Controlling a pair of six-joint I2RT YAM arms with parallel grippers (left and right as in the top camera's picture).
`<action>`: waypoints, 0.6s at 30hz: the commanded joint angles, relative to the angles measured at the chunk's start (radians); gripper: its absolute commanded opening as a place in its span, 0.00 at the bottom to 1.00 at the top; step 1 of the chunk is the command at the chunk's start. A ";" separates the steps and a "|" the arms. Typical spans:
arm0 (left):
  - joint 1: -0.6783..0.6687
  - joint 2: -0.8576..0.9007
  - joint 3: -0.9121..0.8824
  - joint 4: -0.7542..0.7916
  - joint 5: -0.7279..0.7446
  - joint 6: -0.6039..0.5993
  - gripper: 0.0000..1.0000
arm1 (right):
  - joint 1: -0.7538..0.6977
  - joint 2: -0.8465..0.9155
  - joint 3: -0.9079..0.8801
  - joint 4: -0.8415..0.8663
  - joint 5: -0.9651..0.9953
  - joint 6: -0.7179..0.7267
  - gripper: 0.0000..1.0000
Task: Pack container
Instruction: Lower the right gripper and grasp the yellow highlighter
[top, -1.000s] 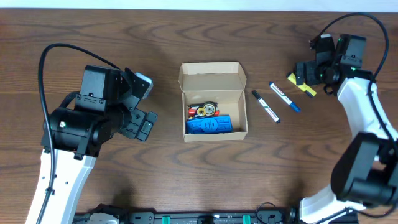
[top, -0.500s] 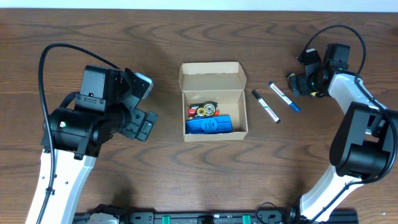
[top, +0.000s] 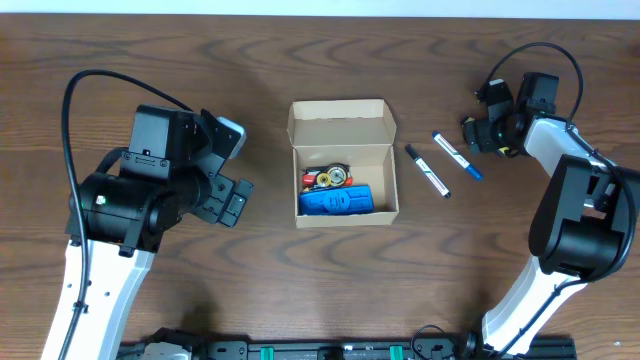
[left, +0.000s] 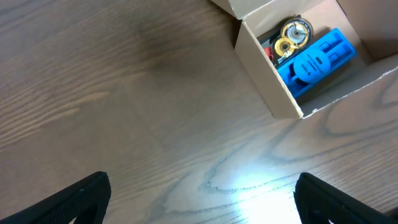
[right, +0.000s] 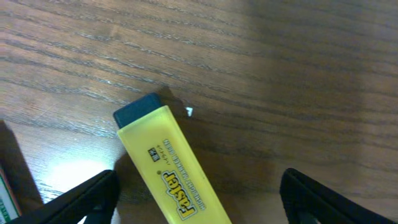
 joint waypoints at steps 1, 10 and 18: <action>0.003 -0.004 0.010 -0.003 -0.004 0.011 0.95 | -0.006 0.036 0.010 -0.007 -0.011 -0.014 0.80; 0.003 -0.004 0.010 -0.003 -0.003 0.011 0.95 | -0.006 0.047 0.010 -0.027 -0.042 -0.010 0.50; 0.003 -0.004 0.010 -0.003 -0.003 0.011 0.95 | -0.006 0.047 0.010 -0.061 -0.055 0.021 0.32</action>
